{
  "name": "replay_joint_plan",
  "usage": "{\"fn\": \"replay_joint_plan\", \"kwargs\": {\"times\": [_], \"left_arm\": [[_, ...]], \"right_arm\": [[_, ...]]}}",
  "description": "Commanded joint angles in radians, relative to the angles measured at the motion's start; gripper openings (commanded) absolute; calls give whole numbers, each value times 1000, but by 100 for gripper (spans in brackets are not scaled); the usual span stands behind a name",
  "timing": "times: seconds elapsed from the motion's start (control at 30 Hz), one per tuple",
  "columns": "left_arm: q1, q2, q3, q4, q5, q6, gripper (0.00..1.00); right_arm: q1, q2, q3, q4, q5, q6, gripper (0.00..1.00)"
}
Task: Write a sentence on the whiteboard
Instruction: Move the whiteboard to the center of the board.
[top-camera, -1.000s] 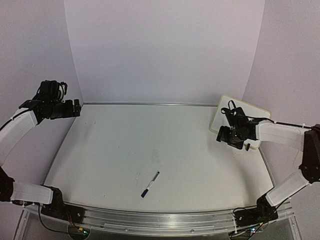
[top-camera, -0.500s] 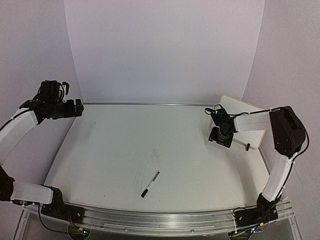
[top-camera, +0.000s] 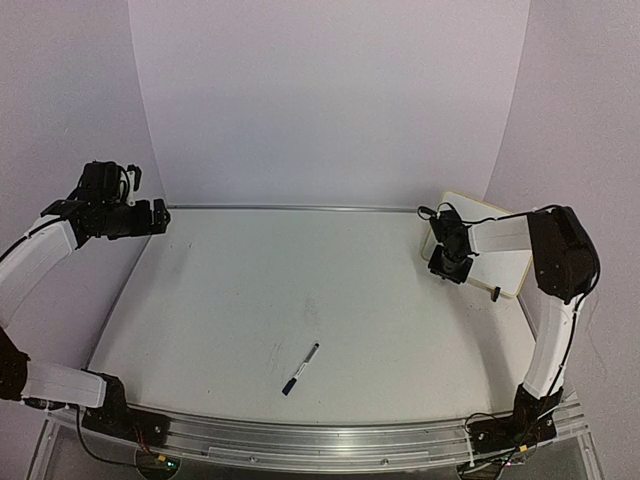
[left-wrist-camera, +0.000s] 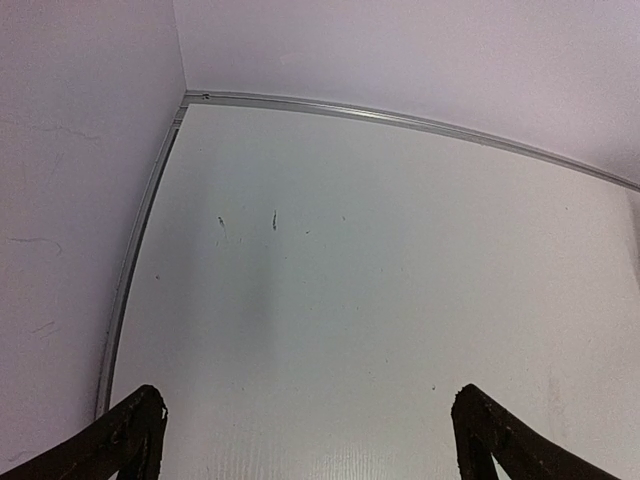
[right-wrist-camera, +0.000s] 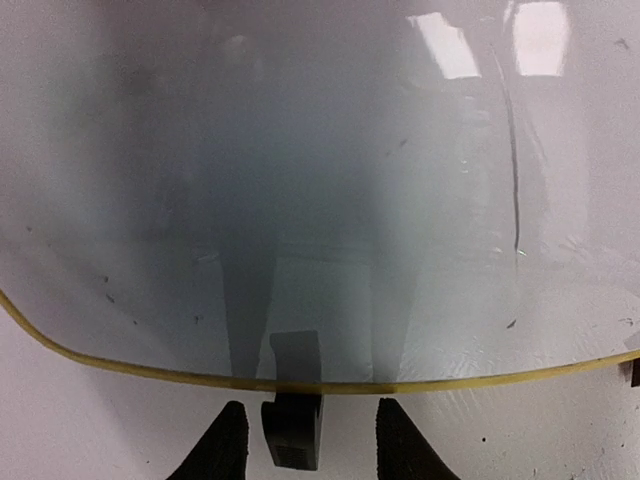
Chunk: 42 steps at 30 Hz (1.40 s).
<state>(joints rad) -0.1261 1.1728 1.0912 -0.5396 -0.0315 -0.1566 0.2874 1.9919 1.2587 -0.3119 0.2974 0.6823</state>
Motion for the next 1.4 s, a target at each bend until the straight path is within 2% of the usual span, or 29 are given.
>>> {"fn": "replay_joint_plan", "kwargs": {"times": [0.0,0.43,0.57,0.67,1.0,1.37], "left_arm": [[-4,2,2,42,28,-2,100],[-4,19,5,40,61,-6,99],[-4,22,5,41,71,-6,99],[-4,26,5,41,72,-8,99],[-5,43,6,44,90,-11,99],[-4,63,1,52,99,-18,99]], "right_arm": [[-11,33,47,7,0,-26,38],[-23,65,47,21,-11,-33,19],[-23,51,23,54,-49,-48,11],[-22,31,-9,82,-64,-56,0],[2,-48,-151,201,-122,-80,0],[163,-120,-246,270,-127,-105,0]]}}
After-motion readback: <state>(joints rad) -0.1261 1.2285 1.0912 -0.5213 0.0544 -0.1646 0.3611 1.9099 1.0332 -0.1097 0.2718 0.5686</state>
